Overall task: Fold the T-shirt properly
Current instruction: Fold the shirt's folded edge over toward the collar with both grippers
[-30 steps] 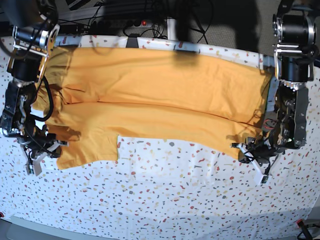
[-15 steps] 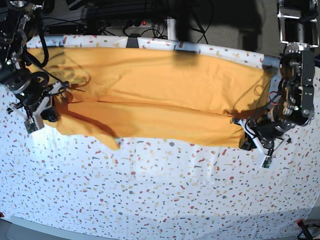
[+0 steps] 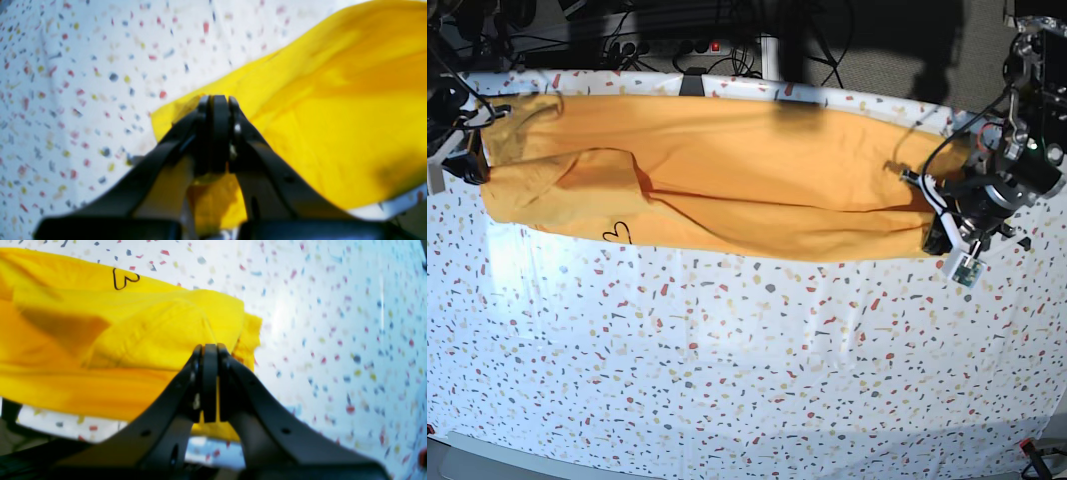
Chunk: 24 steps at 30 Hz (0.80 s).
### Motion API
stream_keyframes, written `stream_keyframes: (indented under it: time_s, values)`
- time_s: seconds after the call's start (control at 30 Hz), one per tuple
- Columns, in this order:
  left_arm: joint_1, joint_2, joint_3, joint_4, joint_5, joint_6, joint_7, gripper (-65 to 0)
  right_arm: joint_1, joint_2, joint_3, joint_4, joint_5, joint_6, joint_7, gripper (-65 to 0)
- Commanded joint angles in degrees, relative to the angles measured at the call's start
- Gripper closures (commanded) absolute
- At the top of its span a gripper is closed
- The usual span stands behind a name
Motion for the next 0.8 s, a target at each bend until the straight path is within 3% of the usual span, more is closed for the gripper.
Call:
stream_keyframes:
  time_s: [0.0,0.2,0.37,0.47,0.6,0.77]
  values:
    - [-0.02,-0.81,-0.35,1.49,0.24,0.31,0.00,0.0,-0.94,0.92,1.57,1.01,2.19,0.06,0.37,0.0]
    - [3.76,-0.81,-0.35,3.78,3.63,0.59,1.44,0.0,-5.57,0.92,6.51,1.01,10.82,0.06,-4.24,0.0]
    - [5.46,-0.81,-0.35,5.38,8.76,2.89,1.92,0.0,-9.62,0.76,7.28,1.01,19.19,0.06,-10.73,0.0]
    - [5.57,-0.81,-0.35,5.46,13.14,3.26,2.73,0.0,-11.32,-1.11,7.28,1.01,24.59,0.06,-14.23,0.0]
    - [5.57,-0.79,-0.35,5.46,14.82,3.28,2.29,0.0,-11.28,-4.83,7.28,0.98,25.42,0.06,-15.80,0.0]
    - [5.57,-0.79,-0.35,5.42,12.28,3.26,1.90,0.0,-10.91,-5.49,7.26,0.98,25.00,0.06,-13.84,0.0]
